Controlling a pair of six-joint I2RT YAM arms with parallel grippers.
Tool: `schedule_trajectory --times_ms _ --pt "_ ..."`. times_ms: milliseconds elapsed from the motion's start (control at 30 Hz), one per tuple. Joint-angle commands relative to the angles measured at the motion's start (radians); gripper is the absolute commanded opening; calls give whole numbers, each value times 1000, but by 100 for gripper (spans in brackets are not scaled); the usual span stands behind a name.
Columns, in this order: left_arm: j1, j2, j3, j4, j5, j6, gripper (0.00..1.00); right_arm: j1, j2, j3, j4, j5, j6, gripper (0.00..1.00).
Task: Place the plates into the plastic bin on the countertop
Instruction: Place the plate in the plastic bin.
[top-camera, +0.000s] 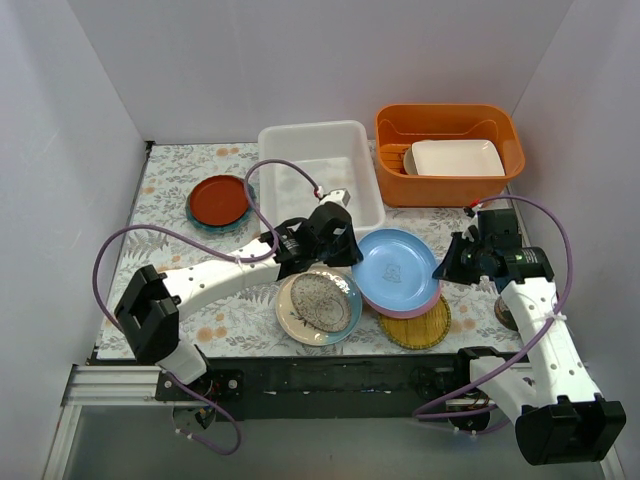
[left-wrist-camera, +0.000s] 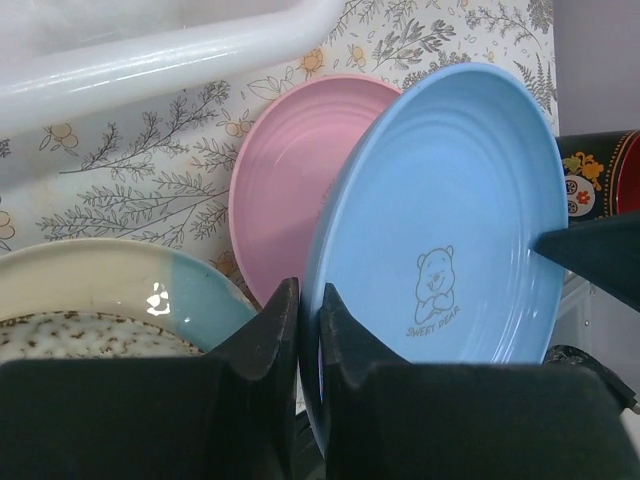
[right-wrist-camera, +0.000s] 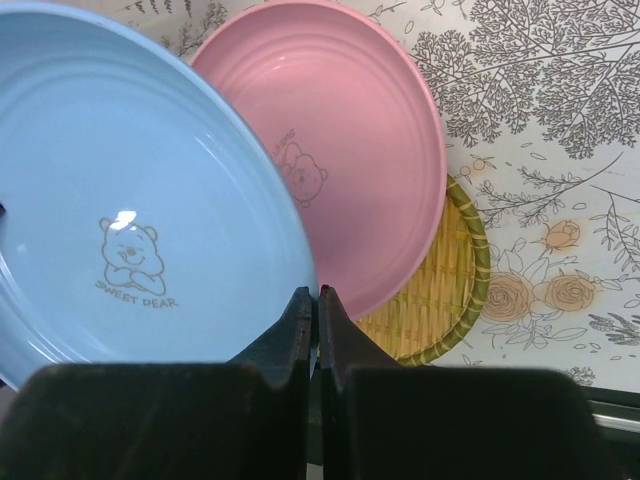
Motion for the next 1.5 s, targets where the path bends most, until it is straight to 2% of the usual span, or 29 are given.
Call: schedule_trajectory --times_ms 0,267,533,1000,1100,1133,1200,1233,1300,1333,1400,1433,1467 --pt "-9 -64 -36 -21 13 -25 0 7 -19 19 104 -126 43 1" --pt "-9 -104 -77 5 -16 -17 0 7 37 32 121 -194 32 1" --pt "-10 -67 -62 4 24 6 0 7 -35 -105 207 -250 77 1" --pt "-9 -85 -82 31 53 -3 0 7 -22 -56 193 -264 45 2" --pt "-9 -79 -59 11 46 4 0 7 -26 -35 175 -266 43 17" --pt "-9 -79 -56 -1 41 3 0 7 -32 -33 179 -266 43 26" --pt "-10 -87 -57 3 35 1 0 7 -45 -25 176 -246 42 36" --pt "-10 -93 -59 7 33 0 0 5 -45 -24 176 -243 39 43" --pt "-6 -99 -57 10 36 -2 0 7 -46 -18 167 -232 40 46" --pt "-4 -100 -54 11 40 -2 0 7 -48 -19 165 -231 42 55" --pt "-1 -100 -48 11 44 0 0 5 -57 -16 162 -229 43 64" --pt "0 -100 -42 10 46 -2 0 7 -63 -21 167 -229 43 74" --pt "2 -99 -40 10 47 1 0 7 -71 -24 176 -227 42 77"
